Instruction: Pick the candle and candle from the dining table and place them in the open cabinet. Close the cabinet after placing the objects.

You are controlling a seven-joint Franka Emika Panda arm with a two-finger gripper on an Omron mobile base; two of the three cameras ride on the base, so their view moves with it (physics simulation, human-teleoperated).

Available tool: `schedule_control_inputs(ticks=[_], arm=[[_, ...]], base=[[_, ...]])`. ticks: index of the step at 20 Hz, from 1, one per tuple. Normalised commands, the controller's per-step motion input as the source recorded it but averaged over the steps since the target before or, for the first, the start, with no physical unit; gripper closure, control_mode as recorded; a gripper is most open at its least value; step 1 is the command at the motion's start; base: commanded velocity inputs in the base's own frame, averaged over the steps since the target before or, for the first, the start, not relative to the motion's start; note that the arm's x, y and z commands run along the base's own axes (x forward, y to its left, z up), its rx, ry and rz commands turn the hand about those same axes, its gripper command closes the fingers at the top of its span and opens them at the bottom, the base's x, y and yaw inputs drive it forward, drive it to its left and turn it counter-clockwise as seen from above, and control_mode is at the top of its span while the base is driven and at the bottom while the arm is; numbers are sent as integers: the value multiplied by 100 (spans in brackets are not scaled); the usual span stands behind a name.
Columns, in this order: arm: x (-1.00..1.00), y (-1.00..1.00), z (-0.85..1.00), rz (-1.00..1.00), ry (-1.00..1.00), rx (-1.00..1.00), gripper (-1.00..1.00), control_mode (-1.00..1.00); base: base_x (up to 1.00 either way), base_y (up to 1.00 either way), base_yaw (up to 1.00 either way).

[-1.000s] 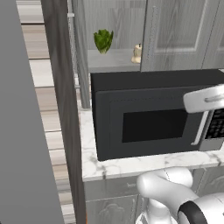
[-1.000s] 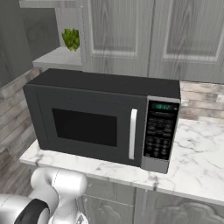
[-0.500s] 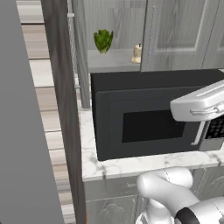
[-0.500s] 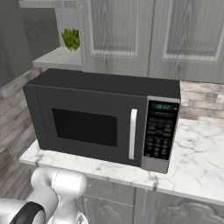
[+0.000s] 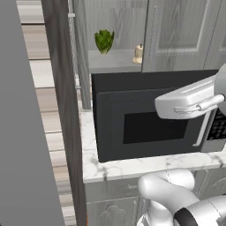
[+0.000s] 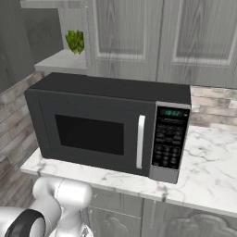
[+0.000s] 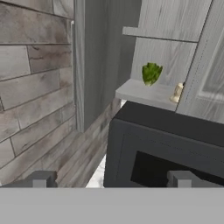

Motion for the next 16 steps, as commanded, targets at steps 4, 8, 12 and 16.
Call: schedule_control_inputs(ticks=[4, 8, 12, 16], arm=[[0, 8, 13, 0, 0, -1, -100, -100], [0, 7, 8, 0, 0, -3, -100, -100], [0, 14, 3, 0, 0, 0, -100, -100], [0, 17, 0, 0, 4, 0, -100, -100]], base=[[0, 0, 0], [0, 0, 0], [0, 0, 0], [0, 0, 0]])
